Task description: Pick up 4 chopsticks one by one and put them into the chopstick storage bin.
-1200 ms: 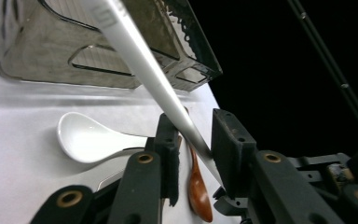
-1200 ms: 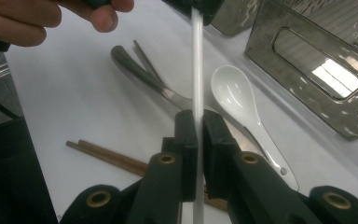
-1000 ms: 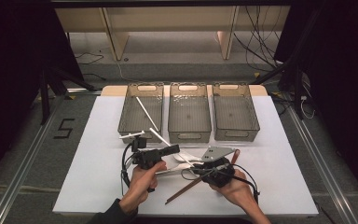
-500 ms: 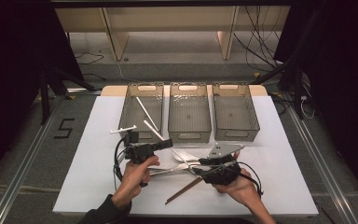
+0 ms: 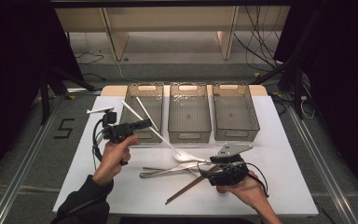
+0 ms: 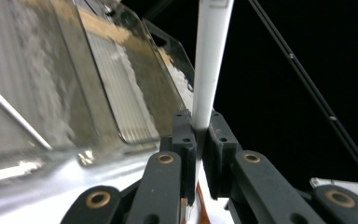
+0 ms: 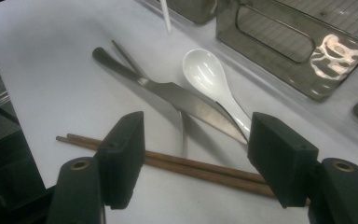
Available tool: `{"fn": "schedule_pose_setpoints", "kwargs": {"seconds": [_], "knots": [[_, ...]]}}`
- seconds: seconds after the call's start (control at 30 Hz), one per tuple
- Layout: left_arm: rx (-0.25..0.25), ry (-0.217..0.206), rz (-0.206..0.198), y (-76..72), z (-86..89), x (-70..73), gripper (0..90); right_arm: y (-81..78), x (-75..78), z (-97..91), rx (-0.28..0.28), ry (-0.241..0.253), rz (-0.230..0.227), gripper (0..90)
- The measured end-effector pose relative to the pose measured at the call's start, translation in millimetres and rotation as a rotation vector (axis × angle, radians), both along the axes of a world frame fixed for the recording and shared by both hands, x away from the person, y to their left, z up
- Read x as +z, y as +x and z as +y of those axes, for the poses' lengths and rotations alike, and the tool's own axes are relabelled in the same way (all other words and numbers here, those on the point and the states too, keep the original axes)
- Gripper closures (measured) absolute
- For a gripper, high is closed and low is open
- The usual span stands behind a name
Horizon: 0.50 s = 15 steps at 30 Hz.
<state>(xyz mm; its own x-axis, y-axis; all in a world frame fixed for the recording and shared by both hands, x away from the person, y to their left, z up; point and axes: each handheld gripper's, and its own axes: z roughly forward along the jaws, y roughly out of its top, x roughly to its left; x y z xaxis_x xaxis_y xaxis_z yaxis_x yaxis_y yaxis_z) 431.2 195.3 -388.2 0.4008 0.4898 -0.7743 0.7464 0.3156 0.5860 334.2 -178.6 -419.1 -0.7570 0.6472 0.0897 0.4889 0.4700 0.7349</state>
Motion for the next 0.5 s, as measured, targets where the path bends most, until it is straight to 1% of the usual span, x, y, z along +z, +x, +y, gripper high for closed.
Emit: {"fn": "schedule_pose_setpoints", "kwargs": {"seconds": [0.2, 0.33, 0.5], "knots": [[0.045, 0.024, -0.013, 18.5, 21.8, 19.0, 83.7, -1.5, -1.0, -6.3, -0.017, 0.016, -0.006, 33.7], [0.078, 0.038, -0.017, 29.2, 34.9, 28.6, 83.7, -2.0, -1.7, -9.4, -0.024, 0.023, -0.005, 31.1], [0.114, 0.071, -0.020, 42.8, 48.0, 38.5, 83.7, -3.1, -1.6, -12.2, -0.031, 0.029, -0.006, 30.0]]}}
